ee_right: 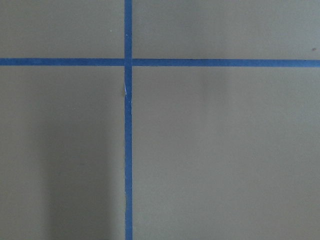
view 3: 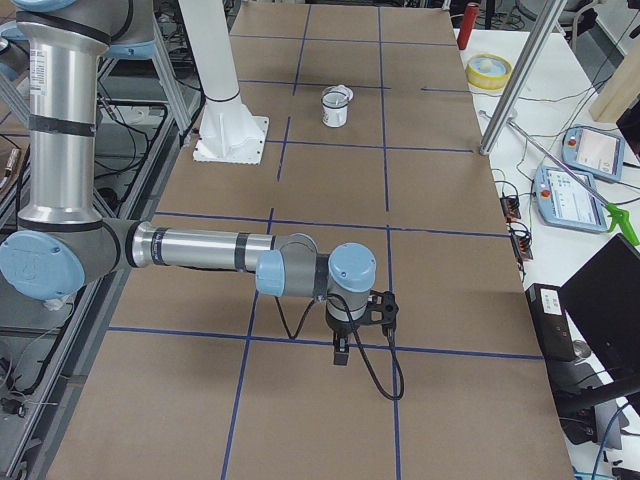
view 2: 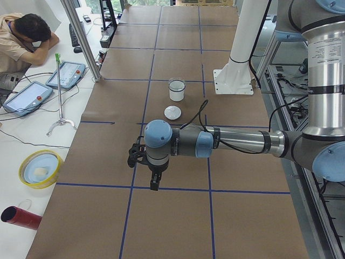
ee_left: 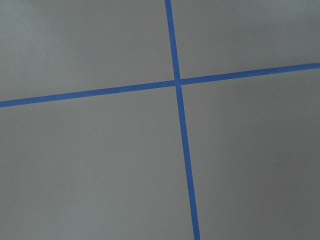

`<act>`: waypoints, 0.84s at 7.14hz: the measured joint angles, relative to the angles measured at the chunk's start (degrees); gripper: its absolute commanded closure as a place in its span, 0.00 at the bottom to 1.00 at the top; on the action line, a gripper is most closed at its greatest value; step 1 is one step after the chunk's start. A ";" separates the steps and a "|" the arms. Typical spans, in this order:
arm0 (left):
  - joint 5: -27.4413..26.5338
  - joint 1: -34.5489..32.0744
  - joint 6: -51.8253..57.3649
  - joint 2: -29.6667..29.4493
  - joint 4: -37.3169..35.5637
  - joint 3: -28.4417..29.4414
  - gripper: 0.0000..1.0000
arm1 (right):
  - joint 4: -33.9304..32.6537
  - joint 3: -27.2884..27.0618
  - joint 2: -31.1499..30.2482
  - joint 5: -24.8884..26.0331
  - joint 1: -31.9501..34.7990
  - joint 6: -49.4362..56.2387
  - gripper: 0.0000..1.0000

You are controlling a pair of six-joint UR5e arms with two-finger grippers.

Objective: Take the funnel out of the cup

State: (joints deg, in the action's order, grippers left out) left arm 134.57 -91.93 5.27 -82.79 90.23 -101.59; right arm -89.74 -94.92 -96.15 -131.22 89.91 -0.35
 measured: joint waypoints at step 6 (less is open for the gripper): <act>0.09 0.64 -0.26 -4.64 1.89 -2.21 0.00 | 0.00 0.01 0.00 0.00 0.00 0.00 0.00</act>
State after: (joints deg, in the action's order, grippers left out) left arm 134.66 -91.30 5.02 -87.44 92.12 -103.80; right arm -89.74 -94.91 -96.15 -131.22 89.91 -0.35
